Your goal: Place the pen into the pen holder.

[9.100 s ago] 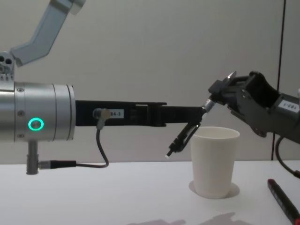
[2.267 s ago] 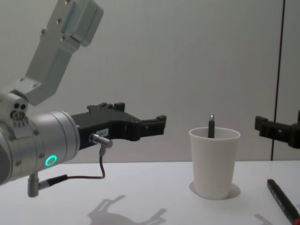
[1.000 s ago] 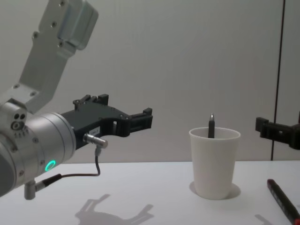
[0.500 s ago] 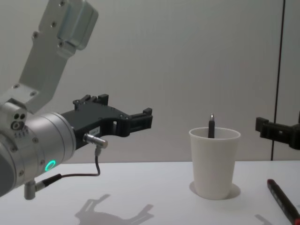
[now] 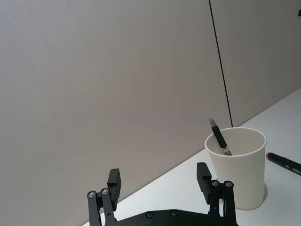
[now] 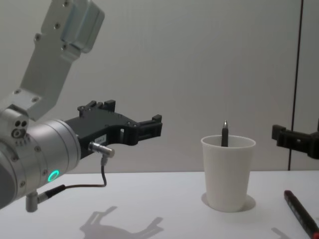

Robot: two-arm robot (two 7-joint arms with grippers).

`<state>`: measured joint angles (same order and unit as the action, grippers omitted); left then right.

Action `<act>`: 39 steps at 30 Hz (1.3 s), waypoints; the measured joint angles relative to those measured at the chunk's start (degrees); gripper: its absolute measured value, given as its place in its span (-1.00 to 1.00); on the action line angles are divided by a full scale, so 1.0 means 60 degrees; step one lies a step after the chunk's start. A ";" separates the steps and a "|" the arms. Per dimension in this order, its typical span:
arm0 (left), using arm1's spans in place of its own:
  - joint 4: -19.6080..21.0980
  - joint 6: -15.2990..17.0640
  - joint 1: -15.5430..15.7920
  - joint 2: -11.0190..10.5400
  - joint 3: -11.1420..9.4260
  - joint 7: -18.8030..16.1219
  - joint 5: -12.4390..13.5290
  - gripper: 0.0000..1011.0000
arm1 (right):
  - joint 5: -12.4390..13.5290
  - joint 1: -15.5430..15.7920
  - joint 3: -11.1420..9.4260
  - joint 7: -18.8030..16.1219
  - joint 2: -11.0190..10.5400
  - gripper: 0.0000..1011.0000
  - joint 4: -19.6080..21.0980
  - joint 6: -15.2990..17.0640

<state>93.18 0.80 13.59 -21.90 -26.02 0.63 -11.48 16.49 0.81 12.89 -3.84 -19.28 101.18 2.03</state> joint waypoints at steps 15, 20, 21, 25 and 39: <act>0.0000 -0.0001 -0.0001 0.0000 0.0000 0.0000 0.0000 0.98 | 0.0106 0.0050 -0.0069 0.0151 0.0008 0.98 0.0041 0.0228; 0.0000 -0.0001 -0.0001 0.0000 0.0000 0.0000 0.0001 0.98 | 0.0194 0.0160 -0.0140 0.0328 -0.0044 0.98 0.0171 0.0365; 0.0000 -0.0001 0.0000 0.0000 0.0000 0.0000 0.0000 0.98 | 0.0232 0.0200 -0.0162 0.0385 -0.0062 0.98 0.0215 0.0405; 0.0000 -0.0001 -0.0001 0.0000 0.0000 0.0000 0.0000 0.98 | 0.0323 0.0318 -0.0215 0.0522 -0.0116 0.98 0.0341 0.0506; 0.0000 -0.0001 -0.0001 -0.0001 0.0000 0.0000 0.0000 0.98 | 0.0689 0.0610 -0.0387 0.1026 -0.0205 0.98 0.0761 0.1169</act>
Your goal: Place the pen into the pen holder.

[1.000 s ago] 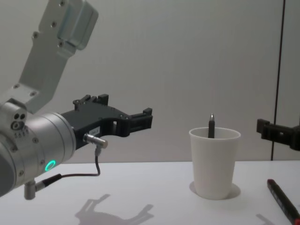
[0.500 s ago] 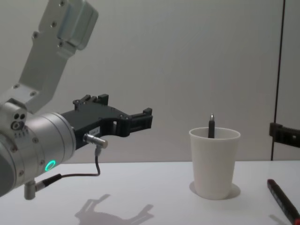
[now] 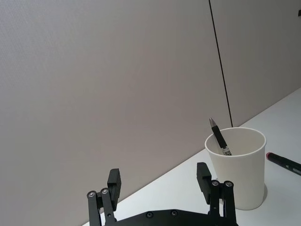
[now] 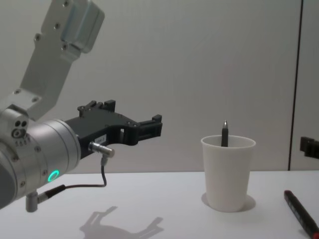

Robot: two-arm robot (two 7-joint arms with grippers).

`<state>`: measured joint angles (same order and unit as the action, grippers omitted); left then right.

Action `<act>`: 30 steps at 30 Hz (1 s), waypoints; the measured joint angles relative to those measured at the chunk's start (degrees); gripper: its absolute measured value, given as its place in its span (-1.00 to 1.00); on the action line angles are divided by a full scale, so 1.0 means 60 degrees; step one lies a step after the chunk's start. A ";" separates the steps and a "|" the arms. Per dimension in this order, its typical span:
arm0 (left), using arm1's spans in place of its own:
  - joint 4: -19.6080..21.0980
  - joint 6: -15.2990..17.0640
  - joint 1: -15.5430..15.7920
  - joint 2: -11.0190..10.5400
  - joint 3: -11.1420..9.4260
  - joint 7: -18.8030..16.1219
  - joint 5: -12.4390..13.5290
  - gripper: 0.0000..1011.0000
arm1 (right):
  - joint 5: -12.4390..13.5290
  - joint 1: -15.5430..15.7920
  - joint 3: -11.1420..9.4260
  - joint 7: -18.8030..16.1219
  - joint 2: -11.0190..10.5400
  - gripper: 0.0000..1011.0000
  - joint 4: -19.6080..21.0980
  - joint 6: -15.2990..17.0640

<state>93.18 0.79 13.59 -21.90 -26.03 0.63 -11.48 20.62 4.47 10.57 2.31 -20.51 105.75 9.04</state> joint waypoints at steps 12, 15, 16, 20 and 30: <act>0.0000 0.0000 0.0000 0.0000 0.0000 0.0000 0.0000 0.98 | 0.0387 -0.0252 -0.0059 0.0495 0.0301 0.98 0.0112 0.1105; 0.0000 0.0000 0.0000 0.0001 0.0000 -0.0001 0.0001 0.98 | 0.0491 -0.0349 -0.0063 0.0633 0.0400 0.98 0.0113 0.1441; 0.0000 0.0000 0.0000 0.0001 0.0000 -0.0001 0.0000 0.98 | 0.0514 -0.0383 -0.0064 0.0665 0.0433 0.98 0.0113 0.1517; 0.0000 0.0000 0.0000 0.0001 0.0000 -0.0001 0.0000 0.98 | 0.0614 -0.0521 -0.0066 0.0855 0.0568 0.98 0.0104 0.1927; 0.0000 0.0000 0.0000 0.0001 0.0000 -0.0001 0.0000 0.98 | 0.0555 -0.0852 -0.0018 0.1380 0.0900 0.98 0.0030 0.2841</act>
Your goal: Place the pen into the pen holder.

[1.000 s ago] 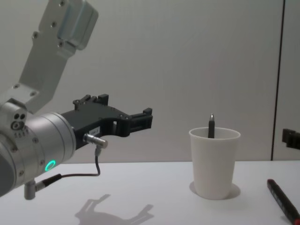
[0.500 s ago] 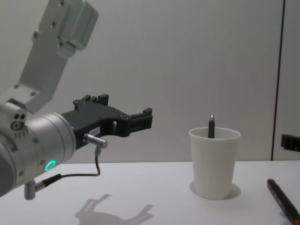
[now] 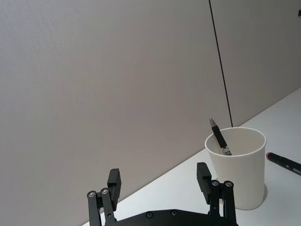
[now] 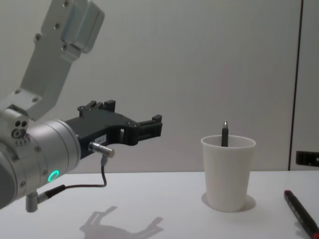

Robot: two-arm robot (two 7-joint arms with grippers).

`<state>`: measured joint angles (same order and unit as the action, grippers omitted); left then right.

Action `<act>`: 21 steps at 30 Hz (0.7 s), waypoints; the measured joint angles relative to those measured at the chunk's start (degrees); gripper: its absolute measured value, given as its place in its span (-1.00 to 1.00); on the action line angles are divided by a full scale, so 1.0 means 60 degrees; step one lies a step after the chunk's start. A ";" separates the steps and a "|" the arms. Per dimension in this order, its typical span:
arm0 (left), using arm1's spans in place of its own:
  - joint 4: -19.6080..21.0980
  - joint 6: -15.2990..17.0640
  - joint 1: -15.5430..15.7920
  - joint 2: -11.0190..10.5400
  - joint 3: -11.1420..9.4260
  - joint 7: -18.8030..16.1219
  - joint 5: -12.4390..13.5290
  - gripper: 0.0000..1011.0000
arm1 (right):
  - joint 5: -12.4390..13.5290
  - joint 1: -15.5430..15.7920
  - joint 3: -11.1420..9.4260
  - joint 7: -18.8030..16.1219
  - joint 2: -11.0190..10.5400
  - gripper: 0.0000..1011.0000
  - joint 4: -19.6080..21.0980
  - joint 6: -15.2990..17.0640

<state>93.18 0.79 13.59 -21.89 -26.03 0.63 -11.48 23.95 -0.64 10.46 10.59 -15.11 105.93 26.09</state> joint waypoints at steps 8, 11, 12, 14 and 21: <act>0.0000 0.0000 0.0000 0.0000 0.0000 0.0000 0.0001 0.98 | -0.0203 -0.0264 0.0040 0.0354 0.0250 0.98 -0.0091 0.0509; 0.0000 0.0000 0.0000 0.0000 0.0000 -0.0001 0.0001 0.98 | -0.0343 -0.0368 0.0060 0.0440 0.0337 0.98 -0.0167 0.0641; 0.0000 0.0000 0.0000 0.0000 0.0000 0.0000 0.0001 0.98 | -0.0366 -0.0394 0.0066 0.0458 0.0357 0.98 -0.0192 0.0656; 0.0000 0.0000 0.0000 0.0000 0.0000 -0.0001 0.0000 0.98 | -0.0452 -0.0446 0.0080 0.0495 0.0395 0.98 -0.0247 0.0715; 0.0000 0.0000 0.0000 0.0000 0.0000 0.0000 0.0001 0.98 | -0.0767 -0.0709 0.0128 0.0629 0.0591 0.98 -0.0594 0.0906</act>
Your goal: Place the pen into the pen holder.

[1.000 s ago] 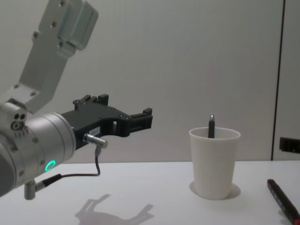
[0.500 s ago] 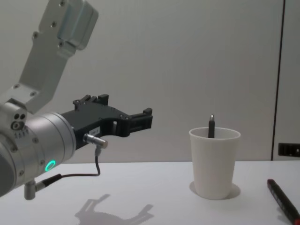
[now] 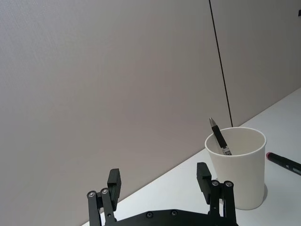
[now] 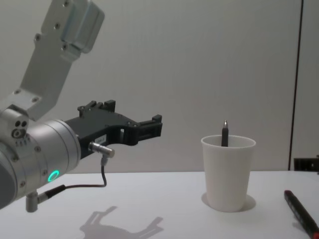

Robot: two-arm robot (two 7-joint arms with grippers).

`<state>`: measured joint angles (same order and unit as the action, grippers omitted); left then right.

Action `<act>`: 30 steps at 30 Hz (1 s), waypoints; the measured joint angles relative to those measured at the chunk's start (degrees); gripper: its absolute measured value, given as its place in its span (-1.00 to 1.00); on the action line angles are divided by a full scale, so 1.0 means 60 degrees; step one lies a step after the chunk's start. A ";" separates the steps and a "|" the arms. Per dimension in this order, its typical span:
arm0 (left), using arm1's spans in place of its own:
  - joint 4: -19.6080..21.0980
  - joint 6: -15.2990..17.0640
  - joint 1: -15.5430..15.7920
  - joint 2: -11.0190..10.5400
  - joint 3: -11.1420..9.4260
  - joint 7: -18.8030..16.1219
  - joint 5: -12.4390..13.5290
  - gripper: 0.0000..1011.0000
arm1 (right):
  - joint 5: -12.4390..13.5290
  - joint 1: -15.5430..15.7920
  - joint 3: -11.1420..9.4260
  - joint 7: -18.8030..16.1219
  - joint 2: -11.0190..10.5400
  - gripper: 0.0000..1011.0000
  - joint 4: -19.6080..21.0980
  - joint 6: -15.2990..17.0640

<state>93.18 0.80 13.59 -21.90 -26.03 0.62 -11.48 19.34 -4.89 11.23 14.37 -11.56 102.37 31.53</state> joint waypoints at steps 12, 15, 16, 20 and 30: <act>0.0000 0.0000 0.0000 0.0000 0.0001 0.0000 0.0000 0.98 | -0.0353 -0.0401 0.0081 0.0183 0.0396 0.98 -0.0761 0.0254; 0.0000 0.0000 0.0000 0.0000 0.0000 0.0000 0.0000 0.98 | -0.0396 -0.0460 0.0101 0.0208 0.0469 0.98 -0.0893 0.0271; 0.0000 -0.0001 0.0000 0.0000 0.0000 0.0000 0.0000 0.98 | -0.0426 -0.0491 0.0110 0.0226 0.0512 0.98 -0.0961 0.0283; 0.0000 -0.0001 0.0000 0.0000 0.0000 0.0000 0.0000 0.98 | -0.0502 -0.0573 0.0145 0.0300 0.0646 0.98 -0.1149 0.0316; 0.0000 -0.0001 0.0000 0.0001 0.0000 0.0000 0.0000 0.98 | -0.0622 -0.0666 0.0211 0.0464 0.0896 0.98 -0.1444 0.0340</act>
<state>93.17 0.79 13.59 -21.89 -26.03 0.62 -11.48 15.61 -8.89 12.49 17.15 -6.19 93.70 33.56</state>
